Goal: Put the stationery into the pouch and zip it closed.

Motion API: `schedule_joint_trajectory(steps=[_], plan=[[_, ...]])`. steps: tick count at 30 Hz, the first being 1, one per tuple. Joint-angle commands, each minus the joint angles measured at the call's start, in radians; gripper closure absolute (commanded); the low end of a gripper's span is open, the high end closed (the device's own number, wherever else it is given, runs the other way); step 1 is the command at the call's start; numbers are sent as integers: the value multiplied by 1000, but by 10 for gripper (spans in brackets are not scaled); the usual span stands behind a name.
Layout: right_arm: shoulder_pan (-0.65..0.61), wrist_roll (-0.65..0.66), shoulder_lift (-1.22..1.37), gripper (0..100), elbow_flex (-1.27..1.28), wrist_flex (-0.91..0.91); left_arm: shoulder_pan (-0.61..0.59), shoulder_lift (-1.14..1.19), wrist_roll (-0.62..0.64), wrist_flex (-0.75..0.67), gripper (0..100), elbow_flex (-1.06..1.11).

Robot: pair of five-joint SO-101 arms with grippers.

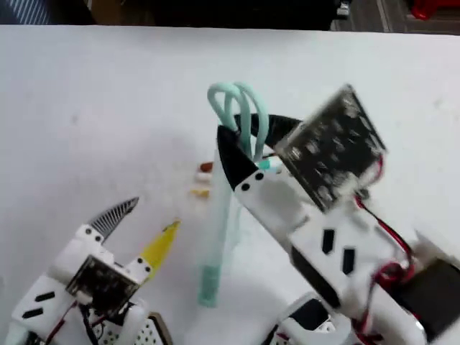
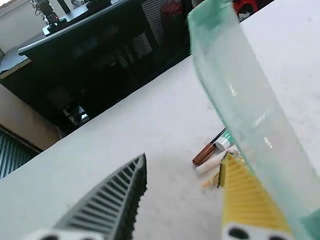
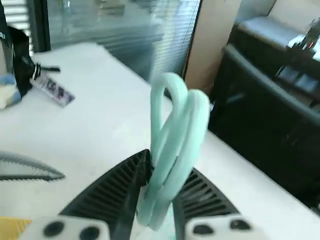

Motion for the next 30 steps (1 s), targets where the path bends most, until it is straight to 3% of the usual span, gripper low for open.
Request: schedule_joint_trajectory(steps=[1, 5, 10, 16, 21, 30], plan=[[39, -2, -38, 982, 74, -31, 24, 4, -2, 14, 747, -100], [42, -5, -41, 982, 80, -70, 28, 5, 5, 15, 747, -173], [31, -9, -41, 982, 75, -77, 33, 7, 103, 14, 724, -167], [-76, -3, -31, 982, 0, -79, 173, 7, 233, 3, 675, -94], [-102, -2, -41, 982, -8, -94, 286, 33, 236, -74, 676, -61], [-225, 26, -44, 982, -72, -42, 291, 275, 322, -244, 673, -54]])
